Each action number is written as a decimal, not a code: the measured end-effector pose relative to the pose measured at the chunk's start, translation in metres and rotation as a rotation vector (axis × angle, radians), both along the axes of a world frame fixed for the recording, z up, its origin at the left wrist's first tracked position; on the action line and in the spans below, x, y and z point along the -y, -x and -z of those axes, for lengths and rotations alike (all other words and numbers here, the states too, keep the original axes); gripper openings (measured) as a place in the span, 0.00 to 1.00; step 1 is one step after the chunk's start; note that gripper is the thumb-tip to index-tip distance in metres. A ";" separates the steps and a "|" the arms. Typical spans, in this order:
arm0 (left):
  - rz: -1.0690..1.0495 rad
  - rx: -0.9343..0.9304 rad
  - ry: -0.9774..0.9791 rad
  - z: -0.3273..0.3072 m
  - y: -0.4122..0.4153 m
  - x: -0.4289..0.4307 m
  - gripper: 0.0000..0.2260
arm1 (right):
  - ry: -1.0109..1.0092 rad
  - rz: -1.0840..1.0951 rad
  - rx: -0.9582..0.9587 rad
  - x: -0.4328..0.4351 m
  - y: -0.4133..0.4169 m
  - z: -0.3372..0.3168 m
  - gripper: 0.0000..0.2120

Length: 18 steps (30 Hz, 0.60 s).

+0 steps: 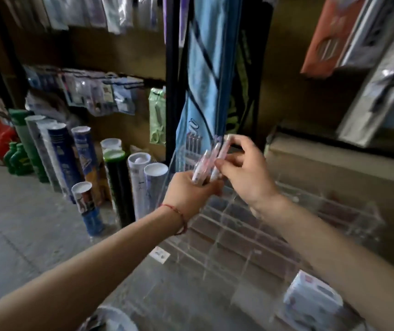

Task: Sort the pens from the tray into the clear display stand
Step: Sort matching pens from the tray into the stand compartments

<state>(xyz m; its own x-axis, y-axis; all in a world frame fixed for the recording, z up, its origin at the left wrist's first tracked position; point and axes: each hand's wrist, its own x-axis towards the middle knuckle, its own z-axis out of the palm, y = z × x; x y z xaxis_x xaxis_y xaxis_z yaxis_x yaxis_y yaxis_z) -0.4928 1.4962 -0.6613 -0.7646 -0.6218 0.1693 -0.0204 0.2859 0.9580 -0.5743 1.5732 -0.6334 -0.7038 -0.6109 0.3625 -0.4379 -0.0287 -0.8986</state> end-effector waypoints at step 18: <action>-0.034 0.049 0.363 -0.018 0.115 -0.024 0.16 | 0.138 0.273 -0.414 -0.030 0.117 -0.017 0.23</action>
<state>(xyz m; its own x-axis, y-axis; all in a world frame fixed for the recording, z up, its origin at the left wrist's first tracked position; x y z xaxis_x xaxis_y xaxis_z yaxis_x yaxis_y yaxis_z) -0.6081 1.5200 -0.6437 -0.7573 -0.5529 0.3475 -0.0786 0.6054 0.7920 -0.6909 1.6029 -0.6164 -0.6117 -0.3518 0.7086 -0.7640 0.0302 -0.6445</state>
